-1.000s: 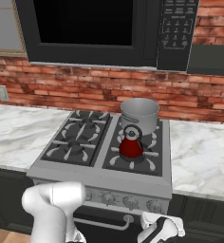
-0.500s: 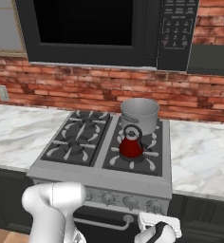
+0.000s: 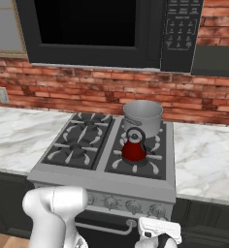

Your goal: Pick the kettle from the counter and place it on a stove burner. Then turn the burner on.

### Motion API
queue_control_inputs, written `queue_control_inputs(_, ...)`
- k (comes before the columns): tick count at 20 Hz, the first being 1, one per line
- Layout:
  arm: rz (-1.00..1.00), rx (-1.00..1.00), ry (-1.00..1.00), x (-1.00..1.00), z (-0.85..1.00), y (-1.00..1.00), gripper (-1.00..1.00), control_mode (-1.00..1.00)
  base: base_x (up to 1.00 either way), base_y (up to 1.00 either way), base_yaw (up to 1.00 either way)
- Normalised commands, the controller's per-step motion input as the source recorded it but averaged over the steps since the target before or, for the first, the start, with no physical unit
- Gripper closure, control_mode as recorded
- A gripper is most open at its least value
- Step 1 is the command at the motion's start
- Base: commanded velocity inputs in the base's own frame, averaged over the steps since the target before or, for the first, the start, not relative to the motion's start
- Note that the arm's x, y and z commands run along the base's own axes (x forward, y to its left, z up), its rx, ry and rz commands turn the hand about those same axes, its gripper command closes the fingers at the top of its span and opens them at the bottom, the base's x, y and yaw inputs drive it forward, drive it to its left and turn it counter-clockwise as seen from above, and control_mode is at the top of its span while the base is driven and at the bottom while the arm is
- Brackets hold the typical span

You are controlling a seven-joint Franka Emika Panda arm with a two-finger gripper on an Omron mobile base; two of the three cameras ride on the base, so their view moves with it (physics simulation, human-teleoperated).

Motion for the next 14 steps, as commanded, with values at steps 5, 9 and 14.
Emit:
queue_control_inputs(5,-0.02,0.0,-0.13,0.06,-0.01,0.0,-1.0,-1.0,0.0,0.0,0.0)
queue_control_inputs(9,0.0,0.0,0.0,0.18,-0.01,0.0,-1.0,-1.0,0.0,0.0,0.0)
queue_control_inputs(14,0.0,0.0,-0.09,0.0,0.0,-0.1,-1.0,-1.0,0.0,0.0,0.0)
